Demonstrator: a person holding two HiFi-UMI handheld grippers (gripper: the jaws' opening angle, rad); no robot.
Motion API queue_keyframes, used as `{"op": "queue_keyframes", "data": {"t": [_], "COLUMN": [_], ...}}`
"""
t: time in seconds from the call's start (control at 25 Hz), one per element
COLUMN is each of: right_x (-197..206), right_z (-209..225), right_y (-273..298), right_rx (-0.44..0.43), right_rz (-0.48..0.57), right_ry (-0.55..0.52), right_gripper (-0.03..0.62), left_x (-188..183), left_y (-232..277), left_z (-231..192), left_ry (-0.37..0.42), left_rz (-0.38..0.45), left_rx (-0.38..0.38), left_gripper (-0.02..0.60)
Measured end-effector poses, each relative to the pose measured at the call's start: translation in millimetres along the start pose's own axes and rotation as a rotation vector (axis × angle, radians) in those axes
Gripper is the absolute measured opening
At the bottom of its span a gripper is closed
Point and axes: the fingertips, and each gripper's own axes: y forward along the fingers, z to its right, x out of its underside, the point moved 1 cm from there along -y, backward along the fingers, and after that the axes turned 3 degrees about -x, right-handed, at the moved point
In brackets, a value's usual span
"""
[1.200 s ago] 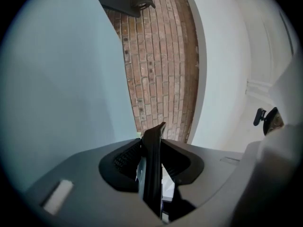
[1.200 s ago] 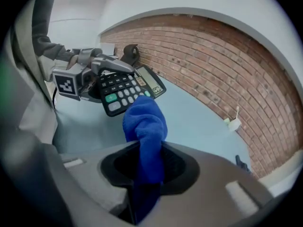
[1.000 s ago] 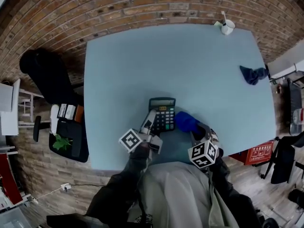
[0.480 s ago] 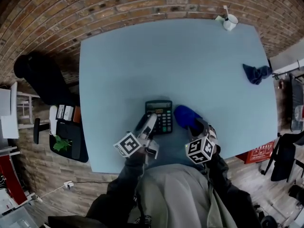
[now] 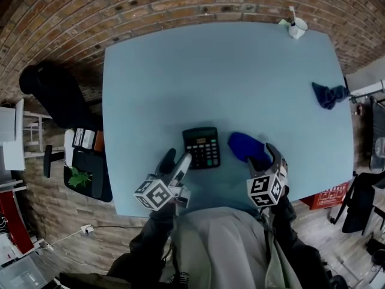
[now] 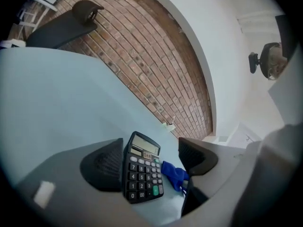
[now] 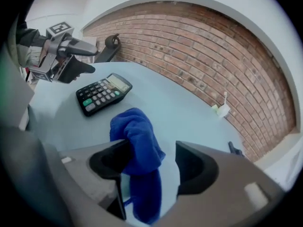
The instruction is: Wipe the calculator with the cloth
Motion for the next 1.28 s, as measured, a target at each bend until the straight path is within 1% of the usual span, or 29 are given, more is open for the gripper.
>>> {"op": "queue_keyframes", "data": {"t": [0.08,0.16,0.2,0.24,0.28,0.32,0.36,0.4,0.44,0.52,0.6,0.64,0.72,0.84,0.92,1.12,1.28], "right_x": [-1.1,-8.2,-13.5,-20.0,-27.8,-36.7,-45.0,-51.6,-56.8,-66.1,-75.4,-80.6,-91.0,-99.4,-99.2,-89.4,-80.4], "right_z": [11.6,18.2,18.2,16.2,13.7,11.3,8.9,5.8,1.4,-9.6,-20.6,-26.3,-37.5,-50.9,-57.8,-72.1,-86.9], "right_y": [-16.5,-33.6,-40.7,-47.4,-54.5,-62.1,-69.1,-74.0,-76.6,-77.5,-76.8,-76.4,-76.0,-76.4,-76.4,-73.1,-69.7], "right_rx": [0.033,0.038,0.024,0.001,-0.019,-0.033,-0.045,-0.061,-0.085,-0.151,-0.207,-0.225,-0.245,-0.266,-0.289,-0.332,-0.353], "right_rz": [0.042,0.119,0.156,0.191,0.232,0.282,0.331,0.370,0.398,0.433,0.450,0.455,0.460,0.458,0.455,0.437,0.398], "right_ry": [0.047,0.111,0.138,0.158,0.179,0.206,0.243,0.286,0.332,0.410,0.452,0.455,0.433,0.398,0.409,0.483,0.456], "right_gripper": [0.304,0.302,0.292,0.290,0.275,0.178,0.090,0.023,0.003,0.003,0.003,0.003,0.003,0.003,0.003,0.003,0.003], "left_x": [-1.5,-0.7,1.0,3.0,5.1,7.1,9.1,11.1,13.1,17.3,20.9,21.5,21.0,19.8,19.4,20.4,22.4], "left_y": [-9.6,-17.7,-20.5,-22.6,-24.4,-26.2,-27.9,-29.8,-31.9,-34.9,-36.4,-38.1,-45.2,-58.8,-66.4,-79.1,-84.4], "left_z": [2.2,3.2,3.6,4.3,5.5,7.2,9.3,11.9,15.0,21.7,27.6,29.0,28.1,23.7,20.6,14.3,13.4], "left_ry": [0.009,0.017,0.016,0.012,0.006,0.002,0.001,0.003,0.006,0.010,0.006,0.003,-0.004,-0.015,-0.026,-0.053,-0.058], "left_rz": [0.021,0.030,0.031,0.033,0.036,0.042,0.049,0.055,0.060,0.065,0.061,0.060,0.068,0.091,0.107,0.132,0.137], "left_rx": [0.001,0.001,0.003,0.008,0.015,0.022,0.028,0.033,0.038,0.054,0.073,0.082,0.090,0.082,0.074,0.066,0.074], "left_gripper": [0.300,0.278,0.260,0.255,0.221,0.170,0.138,0.100,0.077,0.025,0.010,0.008,0.000,0.000,0.000,0.000,0.000]}}
